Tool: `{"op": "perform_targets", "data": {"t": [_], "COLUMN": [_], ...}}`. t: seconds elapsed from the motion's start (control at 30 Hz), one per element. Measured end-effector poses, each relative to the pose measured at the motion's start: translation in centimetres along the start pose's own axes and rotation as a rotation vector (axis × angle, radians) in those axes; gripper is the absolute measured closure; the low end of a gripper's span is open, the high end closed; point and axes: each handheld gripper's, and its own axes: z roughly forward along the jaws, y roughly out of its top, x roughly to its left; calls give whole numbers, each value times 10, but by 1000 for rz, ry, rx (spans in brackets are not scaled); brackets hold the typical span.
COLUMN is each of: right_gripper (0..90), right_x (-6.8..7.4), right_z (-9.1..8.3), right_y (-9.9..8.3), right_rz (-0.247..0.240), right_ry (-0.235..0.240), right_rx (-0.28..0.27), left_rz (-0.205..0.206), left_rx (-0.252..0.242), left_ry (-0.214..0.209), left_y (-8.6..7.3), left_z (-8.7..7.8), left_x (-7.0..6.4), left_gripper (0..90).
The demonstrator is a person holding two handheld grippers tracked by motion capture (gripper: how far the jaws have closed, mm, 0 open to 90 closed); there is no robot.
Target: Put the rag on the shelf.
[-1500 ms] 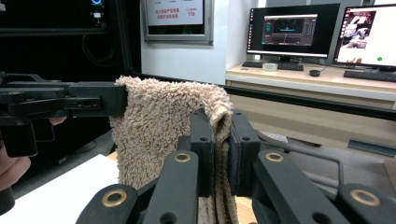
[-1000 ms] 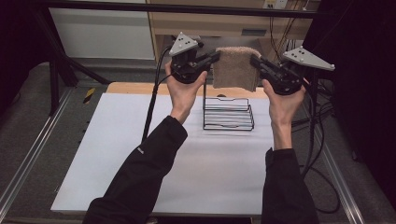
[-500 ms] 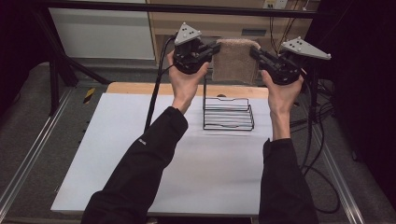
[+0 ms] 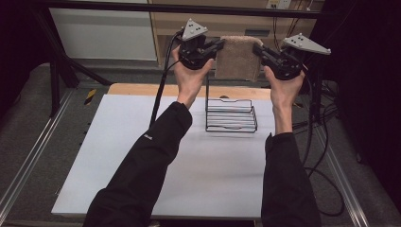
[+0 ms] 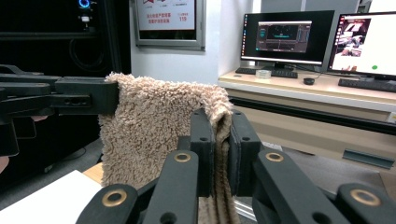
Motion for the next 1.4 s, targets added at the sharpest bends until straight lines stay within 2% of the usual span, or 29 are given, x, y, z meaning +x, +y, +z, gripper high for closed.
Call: {"op": "perform_targets", "data": {"t": [0.13,0.5,0.67,0.9,1.4], "right_gripper": [830,829,829,828,825], "right_x": [-1,-7,-9,-11,-13], "right_z": [4,14,14,11,-4], "right_y": [0,-15,-24,-39,-52], "right_rz": [-3,-9,2,8,15], "right_ry": [-7,0,4,13,21], "right_rx": [12,53,66,83,76], "left_rz": [-9,-17,-4,8,42], "left_rx": [8,43,58,80,95], "left_ry": [-3,-19,-25,-40,-77], "left_y": [-3,-20,-26,-36,-47], "left_z": [3,12,13,14,7], "left_x": [4,10,10,7,-8], "left_gripper": [854,854,854,854,854]}}
